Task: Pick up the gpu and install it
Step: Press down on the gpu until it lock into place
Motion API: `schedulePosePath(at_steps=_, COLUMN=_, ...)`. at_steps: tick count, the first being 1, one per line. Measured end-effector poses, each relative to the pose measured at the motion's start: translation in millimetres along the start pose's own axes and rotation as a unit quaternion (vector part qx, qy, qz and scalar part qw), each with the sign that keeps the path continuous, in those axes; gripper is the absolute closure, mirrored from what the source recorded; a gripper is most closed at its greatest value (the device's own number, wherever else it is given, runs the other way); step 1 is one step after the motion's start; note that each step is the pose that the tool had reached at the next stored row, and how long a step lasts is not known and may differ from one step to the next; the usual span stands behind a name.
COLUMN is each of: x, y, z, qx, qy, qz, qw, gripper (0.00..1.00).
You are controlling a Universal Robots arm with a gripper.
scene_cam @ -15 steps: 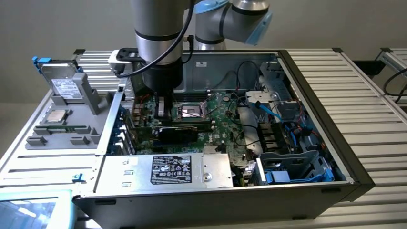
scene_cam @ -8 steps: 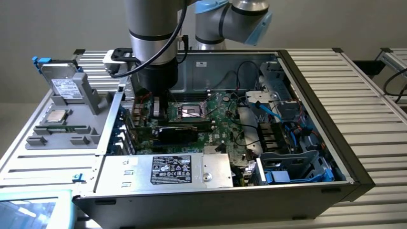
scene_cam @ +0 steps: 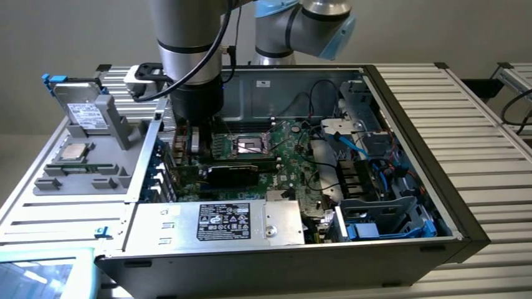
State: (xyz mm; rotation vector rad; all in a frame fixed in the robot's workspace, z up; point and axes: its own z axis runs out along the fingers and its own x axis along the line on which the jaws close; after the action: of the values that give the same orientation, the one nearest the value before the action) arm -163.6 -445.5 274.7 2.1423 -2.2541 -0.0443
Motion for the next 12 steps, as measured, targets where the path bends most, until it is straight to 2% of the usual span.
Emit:
schedulePosePath(at_steps=3, x=0.6, y=2.7, z=0.1, qx=0.0000, qy=0.0001, qz=-0.002, qw=1.0000, gripper=0.86)
schedulePosePath(at_steps=12, x=4.8, y=3.5, z=0.2, qx=0.0000, qy=0.0002, qz=-0.004, qw=1.0000, gripper=0.86)
